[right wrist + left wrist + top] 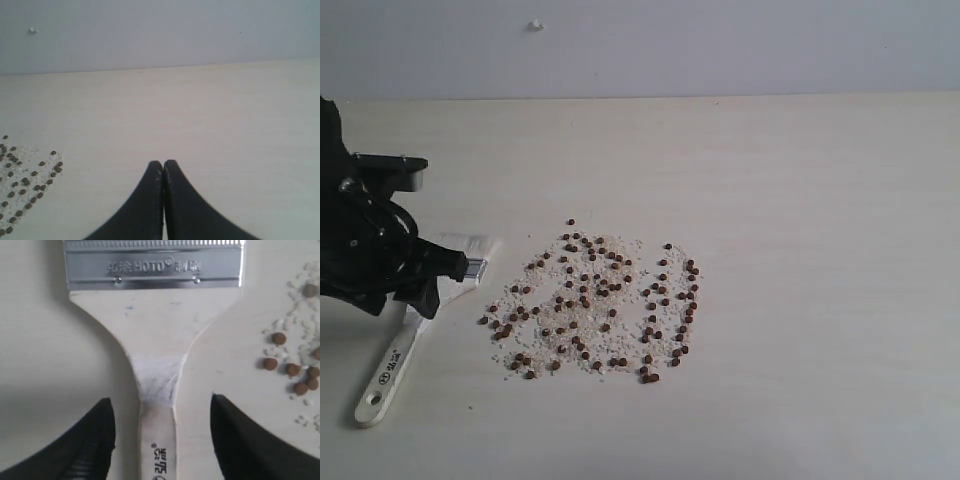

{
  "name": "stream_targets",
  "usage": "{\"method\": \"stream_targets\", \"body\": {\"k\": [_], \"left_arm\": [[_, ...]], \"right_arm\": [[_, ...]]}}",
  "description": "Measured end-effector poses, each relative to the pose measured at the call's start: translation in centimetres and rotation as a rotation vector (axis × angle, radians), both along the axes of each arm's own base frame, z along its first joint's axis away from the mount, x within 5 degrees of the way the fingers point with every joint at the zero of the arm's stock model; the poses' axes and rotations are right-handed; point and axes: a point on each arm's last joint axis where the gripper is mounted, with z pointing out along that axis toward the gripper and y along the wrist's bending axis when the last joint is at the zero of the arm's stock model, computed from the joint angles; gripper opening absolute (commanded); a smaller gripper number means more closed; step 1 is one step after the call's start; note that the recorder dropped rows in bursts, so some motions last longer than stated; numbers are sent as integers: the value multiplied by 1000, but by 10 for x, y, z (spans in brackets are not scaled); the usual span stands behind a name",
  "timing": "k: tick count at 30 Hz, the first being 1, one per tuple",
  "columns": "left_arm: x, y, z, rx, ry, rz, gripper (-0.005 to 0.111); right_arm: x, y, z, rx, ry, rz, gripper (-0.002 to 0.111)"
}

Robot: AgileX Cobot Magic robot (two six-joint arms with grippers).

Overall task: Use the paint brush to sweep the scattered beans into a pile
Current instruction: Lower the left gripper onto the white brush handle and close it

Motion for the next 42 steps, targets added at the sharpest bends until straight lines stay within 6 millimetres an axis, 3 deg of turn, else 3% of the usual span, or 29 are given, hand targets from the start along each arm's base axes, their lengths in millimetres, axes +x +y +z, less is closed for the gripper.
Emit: {"method": "stream_targets", "body": {"k": [8, 15, 19, 23, 42], "left_arm": [[3, -1, -28, 27, 52, 5, 55], [2, -1, -34, 17, 34, 9, 52], [2, -1, -34, 13, 28, 11, 34], [2, -1, -34, 12, 28, 17, 1], [4, -2, -34, 9, 8, 4, 0]], "right_arm": [[0, 0, 0, 0, 0, 0, 0], [0, 0, 0, 2, 0, 0, 0], [0, 0, 0, 2, 0, 0, 0], [0, 0, 0, 2, 0, 0, 0], [0, 0, 0, 2, 0, 0, 0]]}}
